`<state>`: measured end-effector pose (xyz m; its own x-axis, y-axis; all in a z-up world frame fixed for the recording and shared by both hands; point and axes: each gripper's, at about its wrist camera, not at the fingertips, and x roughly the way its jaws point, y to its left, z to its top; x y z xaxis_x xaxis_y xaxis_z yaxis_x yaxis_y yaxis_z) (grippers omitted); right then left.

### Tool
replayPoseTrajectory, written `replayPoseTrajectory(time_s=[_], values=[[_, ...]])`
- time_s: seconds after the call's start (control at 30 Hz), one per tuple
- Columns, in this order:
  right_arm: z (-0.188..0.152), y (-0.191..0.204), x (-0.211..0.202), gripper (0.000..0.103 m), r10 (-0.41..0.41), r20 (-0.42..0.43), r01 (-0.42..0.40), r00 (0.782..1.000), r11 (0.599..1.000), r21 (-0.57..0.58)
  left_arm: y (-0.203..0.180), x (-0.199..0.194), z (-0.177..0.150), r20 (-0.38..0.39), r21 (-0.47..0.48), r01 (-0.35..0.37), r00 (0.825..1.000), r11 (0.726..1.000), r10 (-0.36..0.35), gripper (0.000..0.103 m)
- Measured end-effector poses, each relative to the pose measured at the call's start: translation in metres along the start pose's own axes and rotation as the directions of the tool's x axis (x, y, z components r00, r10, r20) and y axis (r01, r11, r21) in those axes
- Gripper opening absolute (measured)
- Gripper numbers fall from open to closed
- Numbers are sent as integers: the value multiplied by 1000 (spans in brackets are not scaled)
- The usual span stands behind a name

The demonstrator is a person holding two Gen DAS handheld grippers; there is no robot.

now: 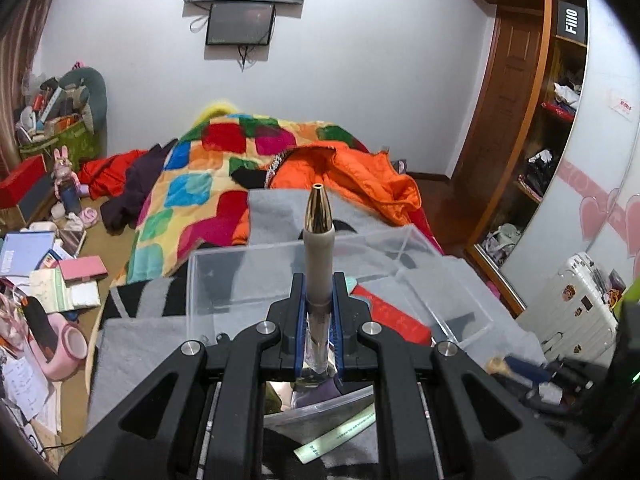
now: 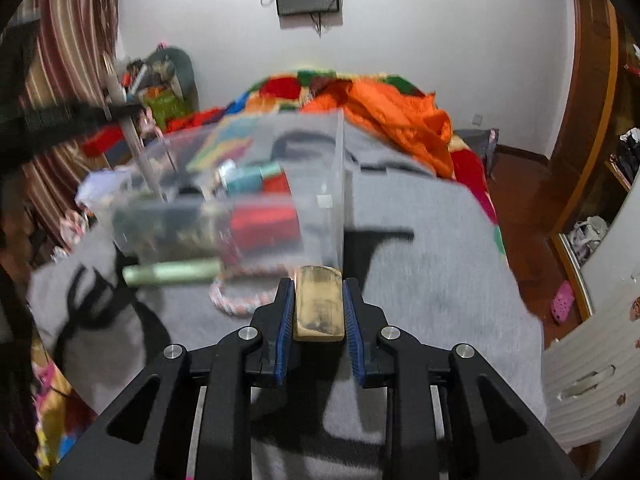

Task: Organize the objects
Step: 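Carry the white pen and wooden block over the box and lower them inside, then release both items and move the grippers back toward the remaining items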

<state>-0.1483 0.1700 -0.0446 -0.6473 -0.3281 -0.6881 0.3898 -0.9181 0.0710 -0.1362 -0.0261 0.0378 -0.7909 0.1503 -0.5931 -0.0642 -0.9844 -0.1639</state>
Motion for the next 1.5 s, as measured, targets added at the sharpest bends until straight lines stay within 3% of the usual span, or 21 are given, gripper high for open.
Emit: replayPoseTrajectory(time_s=[0.13, 0.27, 0.63, 0.8, 0.93, 1.1, 1.3, 1.5], values=[[23, 11, -10, 22, 19, 62, -18, 998, 1000, -15, 6, 10, -2, -36, -33, 52, 998, 998, -54, 10], [43, 27, -10, 22, 31, 101, -26, 994, 998, -54, 6, 16, -1, -50, -34, 54, 997, 998, -55, 10], [77, 38, 34, 22, 2, 56, 3, 998, 996, -88, 14, 37, -20, -119, -3, -1, 993, 1000, 1, 12], [80, 38, 51, 22, 24, 13, -23, 1000, 997, -79, 17, 39, -27, -130, -10, 10, 991, 1000, -11, 30], [78, 43, 61, 22, 33, -14, -34, 999, 996, -85, 13, 33, -30, -119, 8, 13, 993, 1000, -12, 32], [76, 48, 67, 22, 49, -33, -51, 998, 996, -74, 7, 19, -30, -68, 2, 29, 997, 1000, -29, 55], [70, 57, 73, 22, 13, -46, -18, 999, 993, -116, -1, 5, -37, -38, 47, 12, 999, 999, -10, 60], [67, 57, 64, 24, 28, -51, -35, 998, 992, -125, -4, -10, -48, -42, 43, 60, 997, 997, -58, 60]])
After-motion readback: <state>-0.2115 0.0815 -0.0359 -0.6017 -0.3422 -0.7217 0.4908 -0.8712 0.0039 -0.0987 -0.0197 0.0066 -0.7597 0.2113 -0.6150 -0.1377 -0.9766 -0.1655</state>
